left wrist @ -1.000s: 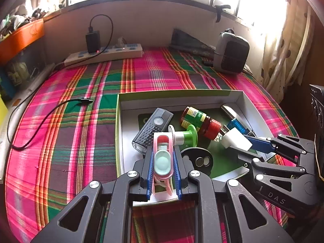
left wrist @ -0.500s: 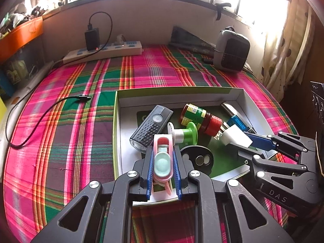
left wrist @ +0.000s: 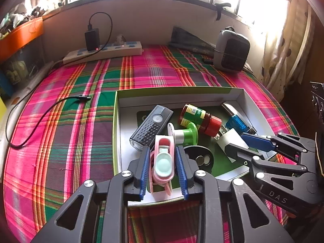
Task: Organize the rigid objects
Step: 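Lower the clip into the box and open the left gripper while the right gripper releases the charger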
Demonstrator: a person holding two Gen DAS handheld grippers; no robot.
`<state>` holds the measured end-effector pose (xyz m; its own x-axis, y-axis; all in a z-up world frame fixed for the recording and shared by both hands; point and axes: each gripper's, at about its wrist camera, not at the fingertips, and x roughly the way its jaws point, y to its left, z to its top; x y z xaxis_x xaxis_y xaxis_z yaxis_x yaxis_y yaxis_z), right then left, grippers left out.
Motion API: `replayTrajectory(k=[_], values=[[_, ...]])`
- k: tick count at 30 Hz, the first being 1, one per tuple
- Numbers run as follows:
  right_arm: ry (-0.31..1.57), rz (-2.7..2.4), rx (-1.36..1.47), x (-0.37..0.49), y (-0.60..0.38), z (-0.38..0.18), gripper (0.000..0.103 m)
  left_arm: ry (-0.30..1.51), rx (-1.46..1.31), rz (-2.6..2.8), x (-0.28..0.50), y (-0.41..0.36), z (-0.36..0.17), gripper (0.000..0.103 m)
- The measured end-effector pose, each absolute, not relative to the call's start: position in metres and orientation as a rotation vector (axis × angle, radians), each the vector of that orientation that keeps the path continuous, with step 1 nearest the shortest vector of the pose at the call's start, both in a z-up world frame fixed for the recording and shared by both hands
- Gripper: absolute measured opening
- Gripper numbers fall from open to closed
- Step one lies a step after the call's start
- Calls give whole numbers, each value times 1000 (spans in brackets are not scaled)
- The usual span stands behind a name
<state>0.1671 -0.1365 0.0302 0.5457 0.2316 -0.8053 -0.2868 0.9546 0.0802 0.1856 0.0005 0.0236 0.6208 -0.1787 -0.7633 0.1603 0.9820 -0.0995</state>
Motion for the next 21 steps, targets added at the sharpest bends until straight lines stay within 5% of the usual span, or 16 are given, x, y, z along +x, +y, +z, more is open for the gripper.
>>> replayTrajectory(k=[21], values=[[893,303,-44,155,-139,41,35,844,0,-151,163,-1,35,33]])
